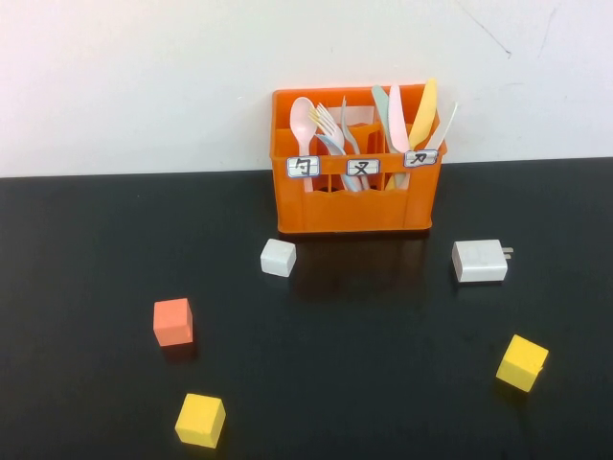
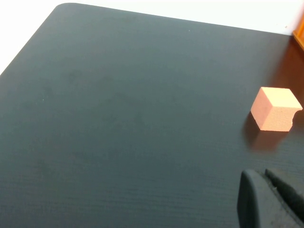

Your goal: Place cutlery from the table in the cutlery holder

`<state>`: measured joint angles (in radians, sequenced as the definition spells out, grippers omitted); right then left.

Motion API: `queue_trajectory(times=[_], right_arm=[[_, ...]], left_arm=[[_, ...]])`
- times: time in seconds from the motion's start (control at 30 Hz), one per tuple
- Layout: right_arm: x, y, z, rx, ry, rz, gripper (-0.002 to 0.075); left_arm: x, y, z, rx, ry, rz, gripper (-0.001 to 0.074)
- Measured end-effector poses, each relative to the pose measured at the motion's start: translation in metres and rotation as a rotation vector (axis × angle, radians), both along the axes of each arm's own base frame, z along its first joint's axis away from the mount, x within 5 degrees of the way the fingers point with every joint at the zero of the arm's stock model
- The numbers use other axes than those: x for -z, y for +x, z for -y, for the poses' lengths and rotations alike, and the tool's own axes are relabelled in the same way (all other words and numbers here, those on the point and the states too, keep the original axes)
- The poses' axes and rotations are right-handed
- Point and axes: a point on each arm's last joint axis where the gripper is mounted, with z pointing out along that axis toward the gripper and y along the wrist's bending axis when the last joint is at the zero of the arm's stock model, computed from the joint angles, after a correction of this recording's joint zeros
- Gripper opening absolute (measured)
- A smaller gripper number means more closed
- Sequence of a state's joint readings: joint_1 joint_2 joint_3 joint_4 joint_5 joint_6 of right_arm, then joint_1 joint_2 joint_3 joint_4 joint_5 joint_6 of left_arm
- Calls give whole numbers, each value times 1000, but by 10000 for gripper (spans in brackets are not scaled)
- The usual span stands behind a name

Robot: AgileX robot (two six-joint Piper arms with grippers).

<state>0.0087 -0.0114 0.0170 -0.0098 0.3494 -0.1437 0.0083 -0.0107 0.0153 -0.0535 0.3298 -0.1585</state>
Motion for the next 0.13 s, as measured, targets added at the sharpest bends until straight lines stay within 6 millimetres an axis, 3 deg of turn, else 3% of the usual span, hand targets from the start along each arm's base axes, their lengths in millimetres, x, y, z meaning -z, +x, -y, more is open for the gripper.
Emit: queue_trajectory(times=[0.13], right_arm=[[0, 0, 0, 0, 0, 0, -2]], left_arm=[[0, 0, 0, 0, 0, 0, -1]])
